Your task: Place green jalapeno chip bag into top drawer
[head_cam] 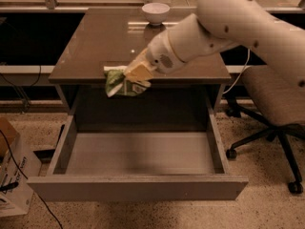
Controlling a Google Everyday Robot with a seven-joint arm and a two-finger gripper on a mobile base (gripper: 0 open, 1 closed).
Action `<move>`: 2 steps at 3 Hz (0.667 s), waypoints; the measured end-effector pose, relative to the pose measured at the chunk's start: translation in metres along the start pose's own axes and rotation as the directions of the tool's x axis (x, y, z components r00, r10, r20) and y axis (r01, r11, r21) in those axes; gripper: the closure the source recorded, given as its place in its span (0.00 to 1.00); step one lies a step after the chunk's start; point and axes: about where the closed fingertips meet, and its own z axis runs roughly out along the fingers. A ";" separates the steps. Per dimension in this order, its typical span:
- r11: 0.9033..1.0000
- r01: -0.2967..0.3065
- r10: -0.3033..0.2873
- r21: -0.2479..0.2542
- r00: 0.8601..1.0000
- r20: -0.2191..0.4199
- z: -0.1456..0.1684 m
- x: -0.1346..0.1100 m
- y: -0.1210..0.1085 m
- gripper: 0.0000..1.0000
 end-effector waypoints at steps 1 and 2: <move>0.999 -0.052 0.052 -0.014 0.998 -0.044 -0.018 0.035 0.020 1.00; 0.994 -0.103 0.099 -0.049 0.992 -0.075 -0.007 0.066 0.028 1.00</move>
Offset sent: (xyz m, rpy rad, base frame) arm -0.0469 -0.0527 -0.0883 -0.0557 0.2118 -0.0346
